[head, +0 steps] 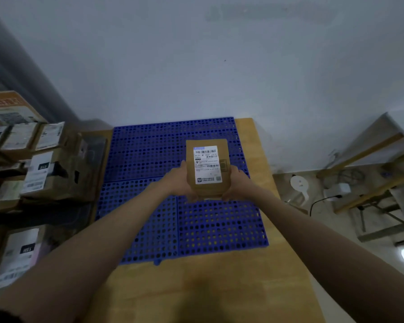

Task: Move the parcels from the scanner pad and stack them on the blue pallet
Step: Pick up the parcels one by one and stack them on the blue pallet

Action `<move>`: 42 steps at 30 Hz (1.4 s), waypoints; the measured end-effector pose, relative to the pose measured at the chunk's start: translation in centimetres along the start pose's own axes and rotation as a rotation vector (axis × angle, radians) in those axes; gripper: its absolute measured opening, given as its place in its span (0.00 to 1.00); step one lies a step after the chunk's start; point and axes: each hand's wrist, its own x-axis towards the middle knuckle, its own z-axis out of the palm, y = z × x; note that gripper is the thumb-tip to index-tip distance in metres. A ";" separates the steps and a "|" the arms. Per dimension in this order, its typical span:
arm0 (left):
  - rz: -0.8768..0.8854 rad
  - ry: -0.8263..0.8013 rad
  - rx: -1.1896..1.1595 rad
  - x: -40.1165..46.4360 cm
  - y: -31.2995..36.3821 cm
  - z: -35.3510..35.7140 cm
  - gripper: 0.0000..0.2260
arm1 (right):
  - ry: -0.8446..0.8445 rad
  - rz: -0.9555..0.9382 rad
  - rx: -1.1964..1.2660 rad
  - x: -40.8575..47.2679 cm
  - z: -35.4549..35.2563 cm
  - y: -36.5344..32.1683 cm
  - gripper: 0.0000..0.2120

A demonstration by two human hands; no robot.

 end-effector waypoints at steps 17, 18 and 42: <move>-0.036 0.101 0.051 18.8 3.5 -7.6 0.59 | 0.069 0.024 0.030 15.5 -10.1 0.4 0.47; -0.039 0.103 0.048 19.9 3.5 -7.7 0.60 | 0.070 0.018 0.030 16.6 -10.4 0.5 0.47; -0.121 0.013 0.027 27.5 3.1 -7.2 0.59 | 0.127 0.097 -0.068 24.5 -11.6 2.7 0.47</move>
